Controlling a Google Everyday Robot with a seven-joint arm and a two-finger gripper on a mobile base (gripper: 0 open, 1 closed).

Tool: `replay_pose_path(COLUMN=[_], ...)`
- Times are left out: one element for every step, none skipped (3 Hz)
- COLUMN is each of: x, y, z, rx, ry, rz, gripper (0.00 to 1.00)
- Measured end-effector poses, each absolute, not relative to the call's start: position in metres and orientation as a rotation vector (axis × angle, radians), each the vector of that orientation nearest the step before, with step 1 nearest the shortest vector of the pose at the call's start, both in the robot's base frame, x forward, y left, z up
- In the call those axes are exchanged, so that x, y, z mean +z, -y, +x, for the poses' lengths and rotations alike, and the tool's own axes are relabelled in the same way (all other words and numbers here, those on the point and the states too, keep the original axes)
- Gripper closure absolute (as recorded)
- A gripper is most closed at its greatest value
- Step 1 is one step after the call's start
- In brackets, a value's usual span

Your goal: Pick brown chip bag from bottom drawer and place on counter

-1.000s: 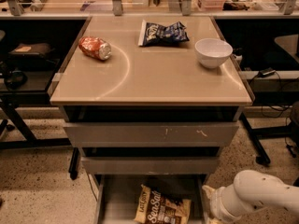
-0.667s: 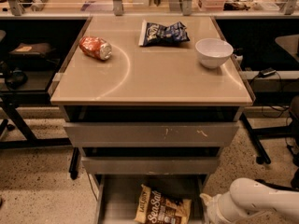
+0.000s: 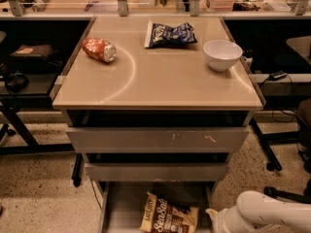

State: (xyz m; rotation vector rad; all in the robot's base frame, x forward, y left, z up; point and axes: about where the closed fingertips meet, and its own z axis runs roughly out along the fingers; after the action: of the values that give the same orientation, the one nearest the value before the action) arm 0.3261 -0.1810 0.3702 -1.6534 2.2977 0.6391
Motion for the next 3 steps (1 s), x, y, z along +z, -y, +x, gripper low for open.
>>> replay_pose_path(x=[0.344,0.309,0.276], y=[0.176,0.172,0.167], z=[0.33,0.342,0.384], rx=[0.639,0.636,0.587], ry=[-2.253,-2.186,-2.061], rz=[-1.635,-1.586,-1.517], gripper=[0.0,0.0,0.0])
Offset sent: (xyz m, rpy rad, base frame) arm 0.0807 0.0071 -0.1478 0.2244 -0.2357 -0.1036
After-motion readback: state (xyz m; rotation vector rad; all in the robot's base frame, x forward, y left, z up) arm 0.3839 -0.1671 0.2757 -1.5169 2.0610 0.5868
